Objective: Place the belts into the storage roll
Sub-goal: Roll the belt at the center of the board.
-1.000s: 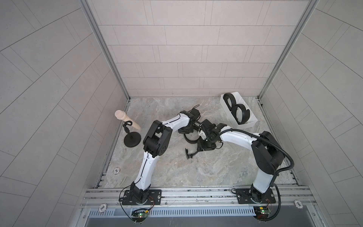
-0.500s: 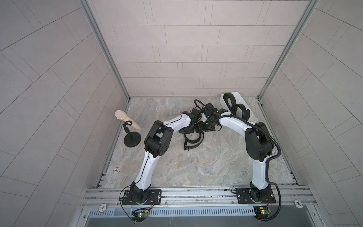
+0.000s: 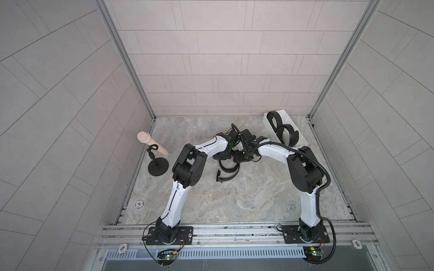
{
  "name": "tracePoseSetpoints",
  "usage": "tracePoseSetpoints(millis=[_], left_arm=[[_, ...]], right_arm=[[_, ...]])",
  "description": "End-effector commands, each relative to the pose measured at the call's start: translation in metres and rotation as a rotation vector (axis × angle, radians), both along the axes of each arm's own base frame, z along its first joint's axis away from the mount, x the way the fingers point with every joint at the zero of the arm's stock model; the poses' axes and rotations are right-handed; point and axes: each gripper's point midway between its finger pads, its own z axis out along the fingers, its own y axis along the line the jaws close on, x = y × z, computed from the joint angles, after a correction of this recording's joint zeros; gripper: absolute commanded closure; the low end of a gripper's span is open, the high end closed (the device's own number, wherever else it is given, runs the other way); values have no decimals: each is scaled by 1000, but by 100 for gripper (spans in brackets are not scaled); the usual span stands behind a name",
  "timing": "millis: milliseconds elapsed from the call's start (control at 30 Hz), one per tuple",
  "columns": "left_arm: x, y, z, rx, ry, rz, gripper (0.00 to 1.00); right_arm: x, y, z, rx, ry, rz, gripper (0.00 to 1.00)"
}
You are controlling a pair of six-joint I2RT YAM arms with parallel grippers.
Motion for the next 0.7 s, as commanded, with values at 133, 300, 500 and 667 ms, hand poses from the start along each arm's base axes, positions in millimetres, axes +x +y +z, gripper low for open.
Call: tracePoseSetpoints(millis=[133, 300, 500, 667], left_arm=[[-18, -5, -28, -29, 69, -5, 99], [-31, -5, -34, -102, 88, 21, 99], [-47, -3, -43, -169, 106, 38, 100], [-48, -5, -39, -196, 100, 22, 93]], right_arm=[[-23, -5, -37, -126, 75, -38, 74], [-34, -26, -55, -197, 119, -124, 69], [-41, -31, -78, -226, 174, -154, 68], [-40, -40, -70, -274, 156, -169, 93]])
